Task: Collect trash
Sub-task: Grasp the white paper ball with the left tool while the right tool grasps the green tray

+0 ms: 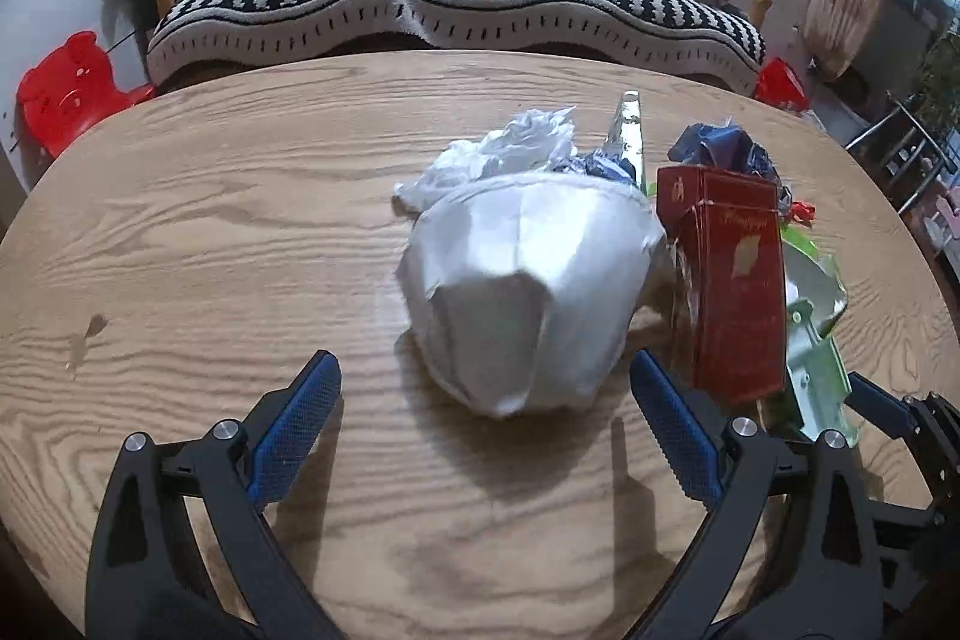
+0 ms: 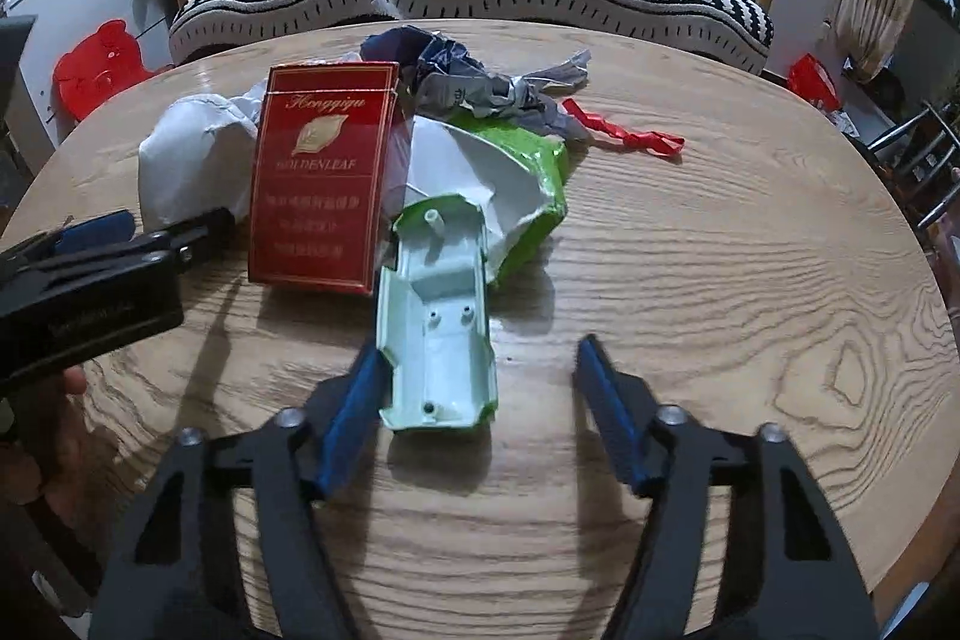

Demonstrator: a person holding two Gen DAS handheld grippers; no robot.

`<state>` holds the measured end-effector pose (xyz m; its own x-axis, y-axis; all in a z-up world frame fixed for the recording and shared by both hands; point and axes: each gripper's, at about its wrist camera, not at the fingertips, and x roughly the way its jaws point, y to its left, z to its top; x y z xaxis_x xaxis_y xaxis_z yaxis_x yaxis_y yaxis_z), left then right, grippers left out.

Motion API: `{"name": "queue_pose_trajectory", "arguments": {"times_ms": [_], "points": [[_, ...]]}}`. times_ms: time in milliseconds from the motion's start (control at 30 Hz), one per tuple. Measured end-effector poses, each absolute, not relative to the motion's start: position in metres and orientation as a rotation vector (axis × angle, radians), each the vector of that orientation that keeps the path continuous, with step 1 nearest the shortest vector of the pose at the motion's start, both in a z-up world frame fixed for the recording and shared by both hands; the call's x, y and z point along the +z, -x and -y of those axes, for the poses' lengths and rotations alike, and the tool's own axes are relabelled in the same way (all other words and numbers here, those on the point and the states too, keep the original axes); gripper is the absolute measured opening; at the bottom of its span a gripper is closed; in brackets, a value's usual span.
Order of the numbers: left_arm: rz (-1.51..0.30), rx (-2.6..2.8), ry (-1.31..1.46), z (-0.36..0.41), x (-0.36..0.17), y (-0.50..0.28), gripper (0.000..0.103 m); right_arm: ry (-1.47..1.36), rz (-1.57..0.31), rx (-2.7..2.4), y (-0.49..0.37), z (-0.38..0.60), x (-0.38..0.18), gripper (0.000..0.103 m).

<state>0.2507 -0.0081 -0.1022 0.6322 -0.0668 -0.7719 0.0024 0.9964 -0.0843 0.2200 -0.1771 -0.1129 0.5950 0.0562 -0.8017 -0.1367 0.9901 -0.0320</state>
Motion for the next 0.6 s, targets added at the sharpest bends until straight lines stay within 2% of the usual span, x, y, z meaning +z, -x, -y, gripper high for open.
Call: {"name": "queue_pose_trajectory", "arguments": {"times_ms": [33,67,100,167,200,300,600], "points": [[-0.884,-0.04,0.079,0.009,-0.102,-0.252,0.094,0.094,-0.927,0.12,-0.22,0.177,-0.113,0.048],[-0.883,-0.043,0.082,0.009,-0.103,-0.253,0.094,0.094,-0.927,0.131,-0.219,0.176,-0.112,0.034],[-0.882,-0.047,0.088,0.01,-0.103,-0.254,0.094,0.098,-0.929,0.136,-0.219,0.176,-0.111,0.034],[-0.864,-0.061,0.101,0.01,-0.1,-0.253,0.082,0.086,-0.923,0.153,-0.218,0.177,-0.107,0.034],[-0.867,-0.07,0.104,0.01,-0.099,-0.254,0.068,0.074,-0.922,0.161,-0.217,0.178,-0.104,0.034],[-0.885,-0.082,0.113,0.009,-0.099,-0.253,0.058,0.058,-0.911,0.17,-0.213,0.181,-0.095,0.033],[-0.839,-0.096,0.061,0.004,-0.066,-0.215,0.055,0.031,-0.868,0.172,-0.184,0.196,-0.065,0.033]]}}
